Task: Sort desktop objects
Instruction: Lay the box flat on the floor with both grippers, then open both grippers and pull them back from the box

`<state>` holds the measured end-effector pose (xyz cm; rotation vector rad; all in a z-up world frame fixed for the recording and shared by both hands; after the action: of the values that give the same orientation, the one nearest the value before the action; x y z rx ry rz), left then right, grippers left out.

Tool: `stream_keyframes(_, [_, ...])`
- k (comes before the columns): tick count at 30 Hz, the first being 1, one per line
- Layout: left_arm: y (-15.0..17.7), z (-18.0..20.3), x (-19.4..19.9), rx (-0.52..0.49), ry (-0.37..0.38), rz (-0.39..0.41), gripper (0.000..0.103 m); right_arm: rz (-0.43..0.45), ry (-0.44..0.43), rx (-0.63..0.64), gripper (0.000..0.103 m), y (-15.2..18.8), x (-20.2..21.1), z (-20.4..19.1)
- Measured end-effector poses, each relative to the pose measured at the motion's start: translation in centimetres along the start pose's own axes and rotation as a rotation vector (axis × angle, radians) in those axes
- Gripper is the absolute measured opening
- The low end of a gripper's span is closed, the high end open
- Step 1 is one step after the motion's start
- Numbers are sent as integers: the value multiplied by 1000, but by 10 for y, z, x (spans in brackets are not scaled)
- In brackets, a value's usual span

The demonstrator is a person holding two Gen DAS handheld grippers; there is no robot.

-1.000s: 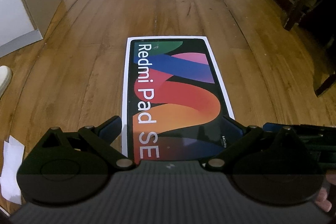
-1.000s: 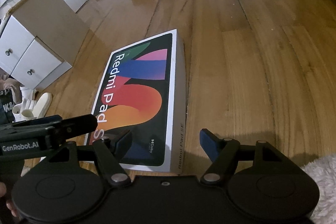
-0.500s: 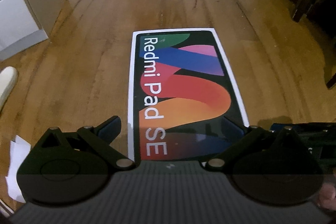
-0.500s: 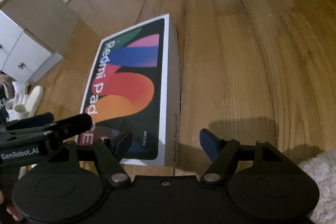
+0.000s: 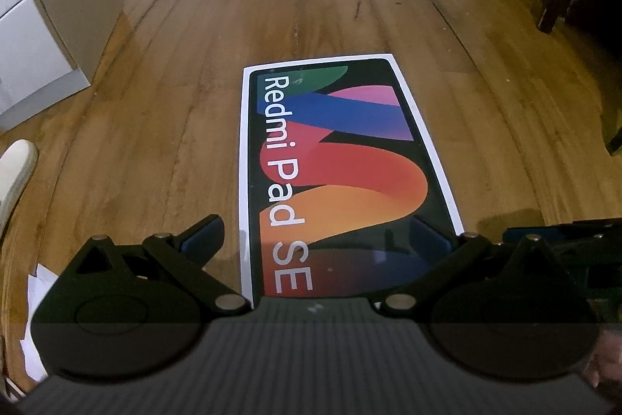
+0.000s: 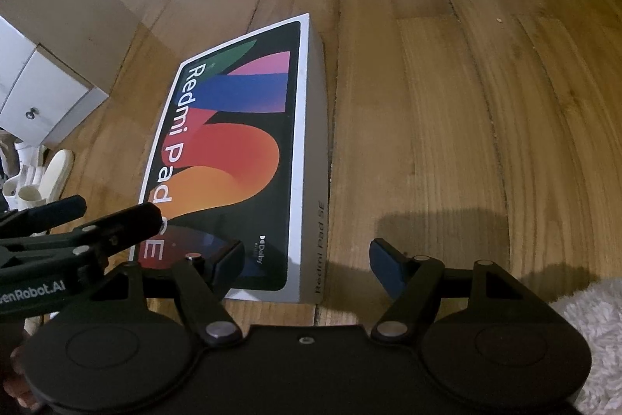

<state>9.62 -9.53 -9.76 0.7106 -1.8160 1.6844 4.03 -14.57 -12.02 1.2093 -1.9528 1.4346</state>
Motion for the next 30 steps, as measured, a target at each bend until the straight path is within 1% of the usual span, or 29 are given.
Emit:
stream_keyframes(6, [-2, 4, 4, -11, 11, 9, 103, -3, 0, 4, 76, 0, 1, 0])
stream_keyframes(15, [1, 3, 1, 9, 22, -18, 103, -11, 7, 11, 76, 1, 1, 0])
stream_keyframes(18, [3, 4, -1, 17, 37, -43, 103, -21, 28, 23, 76, 1, 2, 0])
stream_keyframes(20, [3, 5, 0, 9, 51, -46, 103, -34, 53, 38, 76, 1, 5, -1])
stream_keyframes(22, [-1, 5, 4, 6, 58, -37, 103, -39, 71, 56, 76, 0, 10, -3])
stream_keyframes(26, [-21, 4, 23, 33, 83, -3, 103, -89, 130, 71, 76, -5, 27, -8])
stream_keyframes(28, [-34, 5, 39, 25, 93, 28, 103, -78, 139, 106, 76, -9, 41, -13])
stream_keyframes(30, [-43, 8, 54, 8, 98, 50, 103, -48, 120, 134, 77, -12, 57, -21])
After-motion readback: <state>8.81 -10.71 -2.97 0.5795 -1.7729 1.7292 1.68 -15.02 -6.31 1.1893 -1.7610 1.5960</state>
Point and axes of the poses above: each gripper's, at about its wrist camera, not at the fingertips, and x roughly against the way its jaws point, z to its right, y to its underside, the point moved 7 cm from there along -x, roughly the way its jaws point, and after that the axes turned 12 degrees about z, right-handed, at the moved point
